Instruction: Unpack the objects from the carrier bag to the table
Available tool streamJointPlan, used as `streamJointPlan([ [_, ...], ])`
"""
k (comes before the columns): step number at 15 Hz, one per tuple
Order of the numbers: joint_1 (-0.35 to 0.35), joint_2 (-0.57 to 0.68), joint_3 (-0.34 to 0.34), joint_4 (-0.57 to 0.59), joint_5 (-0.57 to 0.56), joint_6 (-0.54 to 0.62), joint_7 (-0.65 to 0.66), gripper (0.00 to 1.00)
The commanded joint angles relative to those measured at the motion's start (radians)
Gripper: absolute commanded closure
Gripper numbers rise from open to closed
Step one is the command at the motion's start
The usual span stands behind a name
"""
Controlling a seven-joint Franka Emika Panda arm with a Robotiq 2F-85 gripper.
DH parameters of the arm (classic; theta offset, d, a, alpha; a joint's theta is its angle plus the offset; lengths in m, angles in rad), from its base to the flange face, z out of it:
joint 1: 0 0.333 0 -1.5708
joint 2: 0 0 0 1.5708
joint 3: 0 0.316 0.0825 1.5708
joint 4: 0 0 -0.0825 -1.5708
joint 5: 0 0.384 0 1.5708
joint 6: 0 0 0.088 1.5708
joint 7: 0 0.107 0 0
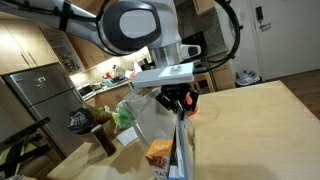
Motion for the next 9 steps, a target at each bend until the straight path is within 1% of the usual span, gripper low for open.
streamJointPlan([
  [1,0.009,0.013,-0.01,0.008,0.004,-0.002,-0.003,0.93],
  [6,0.009,0.022,-0.01,0.008,0.004,0.0,-0.003,0.93],
  [7,0.013,0.026,-0.015,0.011,-0.006,0.0,0.008,0.98],
  [9,0.028,0.044,-0.033,0.02,-0.041,0.002,0.04,0.98],
])
